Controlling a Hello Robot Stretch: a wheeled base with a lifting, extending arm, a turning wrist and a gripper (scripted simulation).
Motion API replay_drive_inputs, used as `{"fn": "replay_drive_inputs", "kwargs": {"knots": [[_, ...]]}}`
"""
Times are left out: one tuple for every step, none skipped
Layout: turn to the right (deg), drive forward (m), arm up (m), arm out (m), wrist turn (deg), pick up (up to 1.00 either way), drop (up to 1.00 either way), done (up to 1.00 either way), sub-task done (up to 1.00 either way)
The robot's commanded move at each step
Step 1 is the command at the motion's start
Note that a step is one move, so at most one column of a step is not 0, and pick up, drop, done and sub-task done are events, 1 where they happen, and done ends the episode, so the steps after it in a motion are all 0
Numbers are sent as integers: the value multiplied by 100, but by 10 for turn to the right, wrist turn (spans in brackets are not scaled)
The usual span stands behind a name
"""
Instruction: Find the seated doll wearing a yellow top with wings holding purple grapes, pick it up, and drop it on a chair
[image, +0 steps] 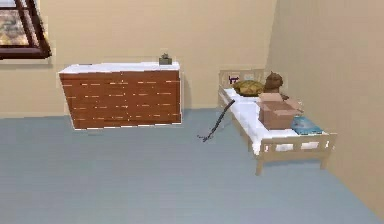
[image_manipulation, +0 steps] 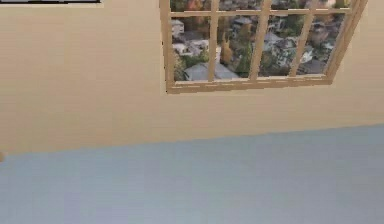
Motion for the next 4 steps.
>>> {"fn": "replay_drive_inputs", "kwargs": {"knots": [[0,100,0,0,0,0,0,0,0],[30,0,0,0,0,0,0,0,0],[0,90,0,0,0,0,0,0,0],[-120,0,0,0,0,0,0,0,0]]}}
